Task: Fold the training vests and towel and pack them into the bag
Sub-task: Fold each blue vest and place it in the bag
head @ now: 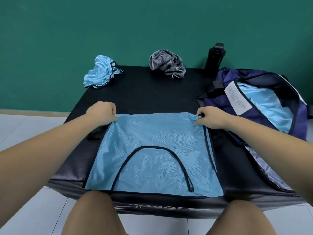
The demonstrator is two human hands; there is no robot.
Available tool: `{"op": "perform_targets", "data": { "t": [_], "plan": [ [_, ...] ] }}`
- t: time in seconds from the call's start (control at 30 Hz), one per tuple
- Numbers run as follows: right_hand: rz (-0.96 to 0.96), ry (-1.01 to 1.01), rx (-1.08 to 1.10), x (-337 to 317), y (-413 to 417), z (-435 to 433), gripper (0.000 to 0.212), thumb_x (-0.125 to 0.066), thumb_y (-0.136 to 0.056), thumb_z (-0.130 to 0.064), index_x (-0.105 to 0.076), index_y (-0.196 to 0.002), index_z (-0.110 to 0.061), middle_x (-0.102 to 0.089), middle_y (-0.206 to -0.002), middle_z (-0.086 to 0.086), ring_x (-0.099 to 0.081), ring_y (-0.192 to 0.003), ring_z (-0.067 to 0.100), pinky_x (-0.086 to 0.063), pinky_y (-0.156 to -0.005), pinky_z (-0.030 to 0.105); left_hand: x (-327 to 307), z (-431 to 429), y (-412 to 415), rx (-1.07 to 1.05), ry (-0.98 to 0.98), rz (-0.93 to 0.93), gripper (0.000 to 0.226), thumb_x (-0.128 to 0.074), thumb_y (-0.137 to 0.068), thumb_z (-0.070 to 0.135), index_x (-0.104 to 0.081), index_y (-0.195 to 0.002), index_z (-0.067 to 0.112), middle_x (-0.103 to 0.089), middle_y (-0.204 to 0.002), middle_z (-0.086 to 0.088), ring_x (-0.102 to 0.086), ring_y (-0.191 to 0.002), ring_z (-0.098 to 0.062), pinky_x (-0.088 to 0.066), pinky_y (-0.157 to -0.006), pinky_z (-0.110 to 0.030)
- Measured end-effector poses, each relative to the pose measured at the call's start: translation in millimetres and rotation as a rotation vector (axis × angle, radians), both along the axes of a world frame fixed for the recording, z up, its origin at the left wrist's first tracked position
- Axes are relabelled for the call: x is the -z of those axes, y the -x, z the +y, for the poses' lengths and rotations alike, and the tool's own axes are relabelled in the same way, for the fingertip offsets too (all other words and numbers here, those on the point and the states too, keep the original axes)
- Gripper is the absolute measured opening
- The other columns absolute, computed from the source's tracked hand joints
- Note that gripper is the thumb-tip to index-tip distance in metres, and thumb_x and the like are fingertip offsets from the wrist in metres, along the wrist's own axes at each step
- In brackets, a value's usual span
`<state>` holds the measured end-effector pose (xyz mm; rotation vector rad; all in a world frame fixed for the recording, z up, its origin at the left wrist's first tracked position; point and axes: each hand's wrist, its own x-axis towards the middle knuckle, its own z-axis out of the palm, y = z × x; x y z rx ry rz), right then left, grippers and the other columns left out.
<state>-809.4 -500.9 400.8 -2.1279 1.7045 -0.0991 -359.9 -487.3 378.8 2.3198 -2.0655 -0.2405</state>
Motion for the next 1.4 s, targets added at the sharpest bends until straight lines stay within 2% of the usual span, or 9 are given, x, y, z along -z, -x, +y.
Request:
{"op": "perform_targets", "data": {
  "t": [0.2,0.37,0.5,0.77,0.93,1.1,1.2,1.27,1.4],
  "plan": [
    [-0.094,0.030,0.056,-4,7,28,0.014,-0.073,-0.086,-0.030,-0.062,-0.087,-0.022,-0.070,-0.083,0.000,-0.063,-0.074,0.021,-0.049,-0.064,0.037,-12,-28,23,0.076,0.002,-0.230,0.010,-0.072,-0.082,0.028,-0.063,-0.084,0.024,-0.066,-0.087,0.000,-0.064,-0.077,-0.023,-0.052,-0.063,-0.034],
    [-0.238,0.044,0.145,-1,13,60,0.012,-0.077,-0.086,-0.028,-0.064,-0.086,-0.028,-0.070,-0.084,-0.007,-0.066,-0.074,0.016,-0.056,-0.065,0.035,-10,-61,48,0.084,0.094,-0.200,0.009,-0.068,-0.086,0.025,-0.061,-0.089,0.021,-0.061,-0.085,-0.003,-0.060,-0.074,-0.026,-0.044,-0.060,-0.033],
    [-0.398,-0.071,0.274,12,26,87,0.011,-0.079,-0.088,-0.027,-0.068,-0.085,-0.024,-0.074,-0.087,0.001,-0.074,-0.070,0.025,-0.066,-0.062,0.045,-4,-93,87,0.106,0.155,-0.185,0.005,-0.064,-0.089,0.018,-0.061,-0.093,0.017,-0.061,-0.087,-0.007,-0.061,-0.075,-0.031,-0.046,-0.063,-0.037],
    [-0.536,-0.281,0.383,22,31,140,0.021,-0.073,-0.097,-0.016,-0.059,-0.091,-0.002,-0.072,-0.082,0.018,-0.077,-0.066,0.035,-0.062,-0.068,0.051,5,-138,185,0.172,0.234,-0.087,0.010,-0.057,-0.095,0.006,-0.058,-0.104,0.010,-0.059,-0.091,-0.011,-0.058,-0.076,-0.033,-0.048,-0.064,-0.042],
    [-0.464,-0.356,0.322,13,30,160,0.026,-0.069,-0.099,-0.023,-0.053,-0.087,-0.006,-0.072,-0.067,0.009,-0.078,-0.066,0.030,-0.062,-0.067,0.048,14,-151,231,0.204,0.270,-0.049,0.013,-0.057,-0.095,0.005,-0.057,-0.106,0.011,-0.063,-0.093,-0.013,-0.057,-0.076,-0.034,-0.045,-0.064,-0.042],
    [-0.297,-0.442,0.192,-1,24,176,0.034,-0.063,-0.100,-0.044,-0.069,-0.104,-0.010,-0.077,-0.077,0.006,-0.075,-0.058,0.020,-0.062,-0.070,0.041,18,-149,259,0.224,0.291,-0.021,0.020,-0.055,-0.091,0.004,-0.054,-0.110,0.012,-0.064,-0.094,-0.014,-0.056,-0.076,-0.036,-0.042,-0.063,-0.041],
    [-0.139,-0.355,0.105,-8,28,178,0.046,-0.059,-0.093,-0.072,-0.069,-0.093,-0.026,-0.071,-0.070,0.000,-0.072,-0.054,0.013,-0.061,-0.072,0.037,17,-138,267,0.233,0.267,0.119,0.028,-0.056,-0.093,0.010,-0.047,-0.119,0.014,-0.061,-0.096,-0.011,-0.057,-0.082,-0.036,-0.044,-0.065,-0.043],
    [-0.018,-0.224,0.086,-8,36,176,0.063,-0.052,-0.085,-0.088,-0.063,-0.083,-0.026,-0.065,-0.068,-0.001,-0.067,-0.059,0.013,-0.057,-0.067,0.037,14,-123,264,0.256,0.261,0.227,0.036,-0.056,-0.092,0.014,-0.045,-0.126,0.016,-0.061,-0.103,-0.008,-0.059,-0.092,-0.035,-0.047,-0.072,-0.045],
    [0.129,0.056,0.016,4,49,176,0.064,-0.041,-0.084,-0.092,-0.045,-0.087,-0.028,-0.058,-0.078,-0.005,-0.060,-0.076,0.019,-0.048,-0.066,0.040,11,-66,240,0.324,0.259,0.349,0.043,-0.061,-0.090,0.018,-0.046,-0.130,0.023,-0.061,-0.114,-0.001,-0.059,-0.102,-0.026,-0.051,-0.086,-0.045]
  ]
}}
